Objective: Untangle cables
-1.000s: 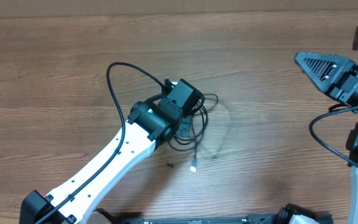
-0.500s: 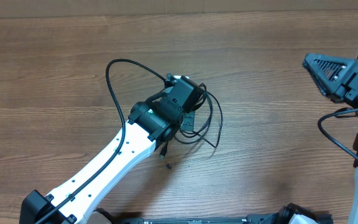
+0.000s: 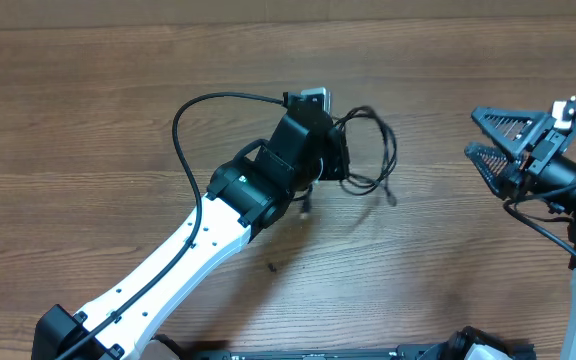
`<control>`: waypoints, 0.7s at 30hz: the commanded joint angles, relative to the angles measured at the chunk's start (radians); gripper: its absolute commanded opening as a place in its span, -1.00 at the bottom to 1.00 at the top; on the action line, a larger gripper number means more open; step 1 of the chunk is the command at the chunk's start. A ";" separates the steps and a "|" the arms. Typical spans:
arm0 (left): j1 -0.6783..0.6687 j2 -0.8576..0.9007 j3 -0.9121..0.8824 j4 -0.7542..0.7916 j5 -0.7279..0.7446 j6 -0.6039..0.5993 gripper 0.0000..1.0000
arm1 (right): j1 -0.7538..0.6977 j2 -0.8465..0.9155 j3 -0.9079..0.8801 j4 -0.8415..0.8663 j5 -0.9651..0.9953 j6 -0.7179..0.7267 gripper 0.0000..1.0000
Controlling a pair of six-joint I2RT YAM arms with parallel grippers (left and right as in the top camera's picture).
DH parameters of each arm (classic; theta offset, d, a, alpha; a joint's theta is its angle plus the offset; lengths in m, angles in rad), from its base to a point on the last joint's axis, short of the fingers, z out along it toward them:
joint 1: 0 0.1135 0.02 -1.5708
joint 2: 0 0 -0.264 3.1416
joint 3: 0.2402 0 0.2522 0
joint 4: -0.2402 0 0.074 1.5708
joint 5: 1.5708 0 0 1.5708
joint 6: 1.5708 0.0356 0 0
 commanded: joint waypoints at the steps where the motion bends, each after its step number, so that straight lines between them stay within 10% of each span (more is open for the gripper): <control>1: 0.006 -0.002 0.011 0.070 0.027 -0.094 -0.91 | 0.014 -0.007 0.012 -0.062 0.084 -0.093 1.00; 21: 0.006 -0.002 0.011 0.240 0.130 -0.414 -0.91 | 0.125 -0.007 0.012 -0.322 0.425 0.029 1.00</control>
